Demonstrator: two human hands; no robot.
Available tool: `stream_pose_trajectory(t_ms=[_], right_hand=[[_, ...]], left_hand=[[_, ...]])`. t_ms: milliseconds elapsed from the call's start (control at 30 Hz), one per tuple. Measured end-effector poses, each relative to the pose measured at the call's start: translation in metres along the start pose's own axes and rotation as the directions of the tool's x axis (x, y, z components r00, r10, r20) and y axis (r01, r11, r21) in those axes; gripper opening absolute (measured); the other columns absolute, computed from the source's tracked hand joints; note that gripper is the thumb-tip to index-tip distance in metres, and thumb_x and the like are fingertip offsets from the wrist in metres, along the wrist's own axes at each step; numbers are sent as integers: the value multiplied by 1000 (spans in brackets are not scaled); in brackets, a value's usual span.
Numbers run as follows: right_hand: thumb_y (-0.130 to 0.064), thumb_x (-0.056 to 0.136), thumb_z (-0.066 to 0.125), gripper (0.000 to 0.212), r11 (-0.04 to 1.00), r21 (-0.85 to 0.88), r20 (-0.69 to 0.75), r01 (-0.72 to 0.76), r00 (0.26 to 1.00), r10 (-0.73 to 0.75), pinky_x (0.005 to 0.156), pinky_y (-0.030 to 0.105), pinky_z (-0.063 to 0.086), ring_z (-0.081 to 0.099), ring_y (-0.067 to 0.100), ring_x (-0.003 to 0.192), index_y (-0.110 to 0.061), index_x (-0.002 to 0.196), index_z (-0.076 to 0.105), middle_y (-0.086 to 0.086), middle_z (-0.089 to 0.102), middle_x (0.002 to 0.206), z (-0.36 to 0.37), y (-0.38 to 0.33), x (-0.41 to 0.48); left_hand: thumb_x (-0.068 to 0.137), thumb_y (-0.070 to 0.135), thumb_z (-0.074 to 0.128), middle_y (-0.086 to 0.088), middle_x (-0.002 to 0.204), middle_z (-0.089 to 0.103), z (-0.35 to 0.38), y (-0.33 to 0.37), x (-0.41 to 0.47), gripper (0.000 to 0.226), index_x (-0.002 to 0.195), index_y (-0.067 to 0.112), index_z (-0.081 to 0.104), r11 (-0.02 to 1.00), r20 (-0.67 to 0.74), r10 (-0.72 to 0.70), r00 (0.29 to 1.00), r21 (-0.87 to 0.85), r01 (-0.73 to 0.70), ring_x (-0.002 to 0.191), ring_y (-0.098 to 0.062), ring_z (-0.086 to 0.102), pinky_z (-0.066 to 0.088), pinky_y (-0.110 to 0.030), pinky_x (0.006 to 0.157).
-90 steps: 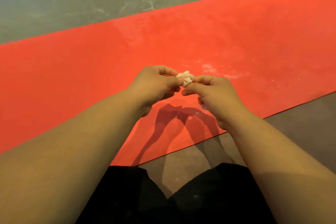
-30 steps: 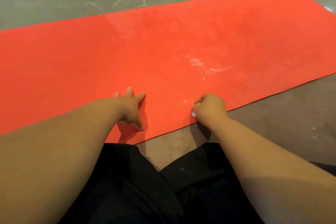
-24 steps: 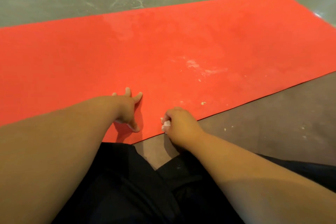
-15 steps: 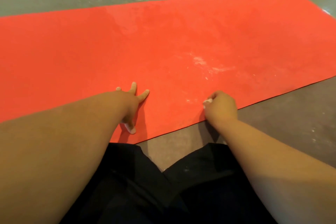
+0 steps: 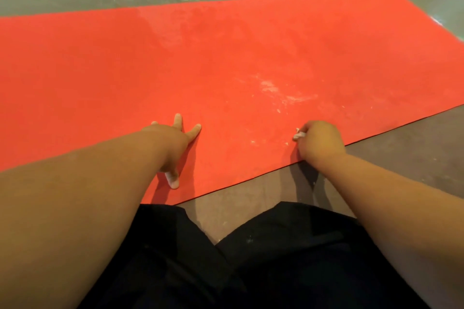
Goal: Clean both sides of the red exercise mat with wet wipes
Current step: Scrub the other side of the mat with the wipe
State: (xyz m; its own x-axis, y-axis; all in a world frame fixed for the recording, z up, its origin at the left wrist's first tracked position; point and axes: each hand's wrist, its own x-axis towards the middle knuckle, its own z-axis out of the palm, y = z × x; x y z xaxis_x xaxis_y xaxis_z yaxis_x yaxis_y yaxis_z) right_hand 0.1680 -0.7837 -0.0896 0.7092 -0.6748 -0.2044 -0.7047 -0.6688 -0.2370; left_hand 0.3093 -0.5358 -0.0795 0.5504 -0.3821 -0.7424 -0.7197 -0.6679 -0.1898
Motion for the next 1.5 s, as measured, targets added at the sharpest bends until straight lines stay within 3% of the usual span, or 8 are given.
stream_pose_trajectory(t_ms=[167, 467, 700, 900, 1067, 1200, 1367, 1500], right_hand=[[-8, 92, 53, 23, 984, -5, 241, 179, 955, -172, 76, 24, 45, 63, 24, 100, -7, 106, 70, 8, 70, 107, 17, -16, -16], [-12, 90, 59, 17, 1000, 19, -8, -5, 1000, 5, 67, 26, 39, 62, 31, 94, -5, 98, 73, 18, 70, 101, -1, -5, 25], [-17, 91, 60, 18, 947, 68, 255, 313, 913, -319, 76, 28, 49, 65, 24, 96, -10, 98, 74, 9, 70, 99, 26, -34, -34], [-7, 90, 54, 23, 1000, -3, -102, 9, 995, -10, 72, 26, 42, 61, 28, 95, -8, 102, 73, 13, 68, 108, 11, 2, -1], [-8, 89, 50, 24, 951, -49, -31, 305, 951, -306, 85, 32, 41, 54, 32, 103, -6, 100, 71, 13, 56, 108, 40, -54, -38], [-12, 93, 51, 22, 799, 67, 157, 597, 785, -600, 81, 28, 40, 53, 27, 101, -10, 103, 71, 8, 57, 105, 59, -84, -66], [-10, 90, 55, 22, 954, -19, -44, 299, 953, -300, 82, 27, 41, 57, 30, 103, -11, 101, 74, 11, 64, 108, 29, -42, -6], [-7, 88, 56, 28, 982, 69, 6, 173, 985, -174, 88, 30, 46, 60, 30, 108, -12, 111, 71, 13, 67, 115, 22, -49, -6]], left_hand=[[57, 48, 88, -21, 151, -31, -5, 10, 2, 151, 140, 31, -37, 1000, 17, -9, 1000, -19, 10, 138, -53, 20, 29, -54, 111], [58, 54, 85, -25, 146, -38, -2, 20, 8, 150, 140, 26, -38, 977, 25, -34, 999, -209, 38, 133, -64, 2, 31, -58, 108], [52, 54, 88, -26, 145, -39, -6, 22, 13, 157, 136, 28, -43, 975, 30, -54, 998, -215, 59, 130, -67, 7, 26, -62, 109], [53, 52, 88, -21, 148, -37, -5, 19, 9, 153, 140, 32, -36, 973, -5, -39, 999, -227, 36, 132, -66, 2, 27, -61, 109], [48, 54, 89, -24, 146, -38, -6, 20, 13, 158, 139, 32, -38, 972, 1, -31, 1000, -235, 30, 132, -66, 7, 23, -65, 109], [48, 55, 89, -23, 147, -38, -6, 19, 11, 157, 140, 33, -37, 973, 3, -39, 999, -227, 39, 131, -67, 4, 23, -65, 109], [51, 52, 89, -18, 149, -37, -6, 19, 10, 154, 140, 36, -35, 970, -5, -34, 999, -240, 32, 132, -65, -1, 27, -63, 108], [50, 52, 89, -17, 149, -38, -8, 20, 11, 155, 139, 36, -37, 970, 12, -46, 999, -238, 48, 132, -66, -1, 27, -64, 107]])
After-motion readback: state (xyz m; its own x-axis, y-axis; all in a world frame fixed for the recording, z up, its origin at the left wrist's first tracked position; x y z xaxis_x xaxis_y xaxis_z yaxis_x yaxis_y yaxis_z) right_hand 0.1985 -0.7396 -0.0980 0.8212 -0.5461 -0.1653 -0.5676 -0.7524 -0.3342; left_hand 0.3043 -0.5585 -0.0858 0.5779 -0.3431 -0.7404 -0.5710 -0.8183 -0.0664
